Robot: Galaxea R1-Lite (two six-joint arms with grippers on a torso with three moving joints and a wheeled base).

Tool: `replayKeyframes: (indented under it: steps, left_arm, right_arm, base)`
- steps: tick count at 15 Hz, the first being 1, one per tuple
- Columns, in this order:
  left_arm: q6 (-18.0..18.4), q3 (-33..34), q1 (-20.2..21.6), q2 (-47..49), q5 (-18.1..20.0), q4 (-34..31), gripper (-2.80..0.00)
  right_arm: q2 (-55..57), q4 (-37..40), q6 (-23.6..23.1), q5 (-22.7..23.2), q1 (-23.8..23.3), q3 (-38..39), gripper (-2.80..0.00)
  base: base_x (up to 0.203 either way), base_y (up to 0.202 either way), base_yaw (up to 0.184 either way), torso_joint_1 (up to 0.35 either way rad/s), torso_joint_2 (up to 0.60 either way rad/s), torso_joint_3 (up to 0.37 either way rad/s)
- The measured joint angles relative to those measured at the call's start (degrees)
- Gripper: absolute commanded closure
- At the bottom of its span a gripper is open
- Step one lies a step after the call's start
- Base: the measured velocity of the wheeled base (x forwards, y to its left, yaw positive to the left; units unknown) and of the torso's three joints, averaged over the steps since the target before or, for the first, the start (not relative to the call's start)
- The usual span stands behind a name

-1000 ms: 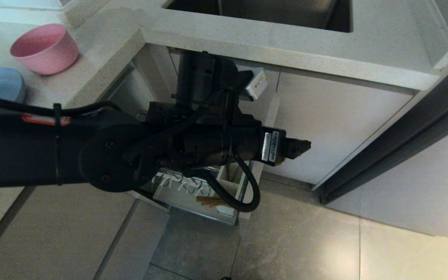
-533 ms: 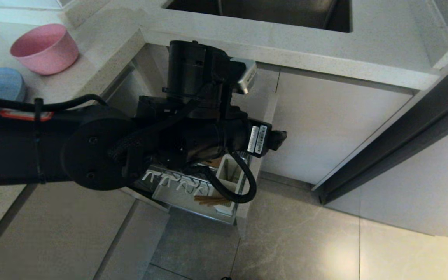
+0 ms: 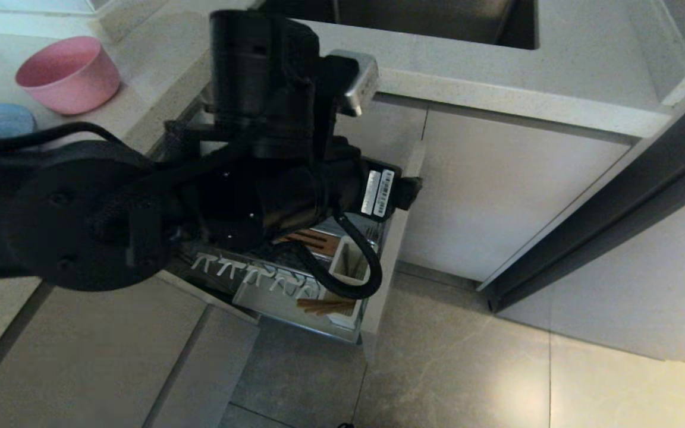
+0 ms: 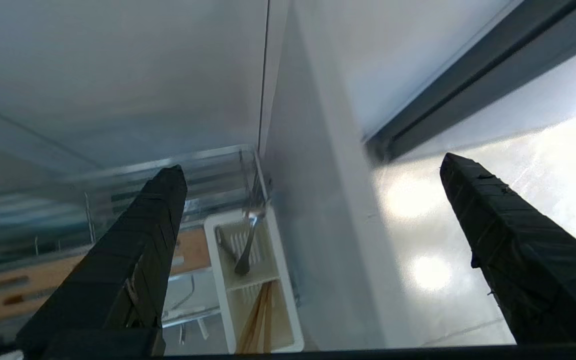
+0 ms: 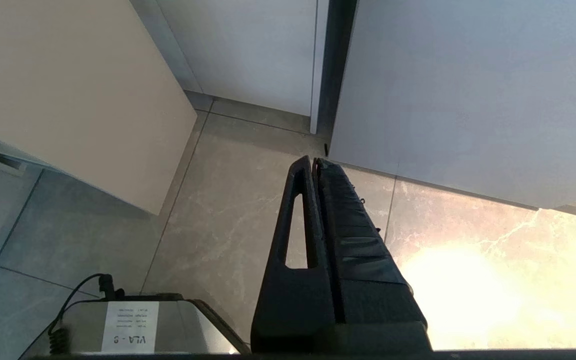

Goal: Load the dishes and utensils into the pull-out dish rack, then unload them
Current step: Pick up the bowl and place it in the cupboard

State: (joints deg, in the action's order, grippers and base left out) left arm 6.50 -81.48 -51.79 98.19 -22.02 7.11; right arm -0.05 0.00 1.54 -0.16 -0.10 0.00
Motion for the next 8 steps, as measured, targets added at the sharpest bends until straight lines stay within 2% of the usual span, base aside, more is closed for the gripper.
replayKeyframes:
  steps: [1,2,4,8]
  left_arm:
    - [0.02,0.04,-0.73,-1.68,-0.05,-0.08,-2.80]
    - [0.20,0.12,-1.52,-3.68,-0.13,-0.22,0.00]
    - [1.67,0.58,-2.39,-7.78,-0.54,-0.15,0.00]
    - [5.13,1.34,-2.51,-16.65,-5.60,-0.09,0.00]
  right_arm:
    - [0.00,0.00,0.02,-0.02,0.00,0.00,0.00]
    - [0.00,0.00,0.02,-0.02,0.00,0.00,0.00]
    - [0.00,0.00,-0.01,-0.02,0.00,0.00,0.00]
    - [0.00,0.00,-0.01,0.00,0.00,0.00,0.00]
  base:
    - [0.000,0.000,0.000,0.000,0.00,0.000]
    - [0.000,0.000,0.000,0.000,0.00,0.000]
    - [0.000,0.000,0.000,0.000,0.00,0.000]
    - [0.000,0.000,0.000,0.000,0.00,0.000]
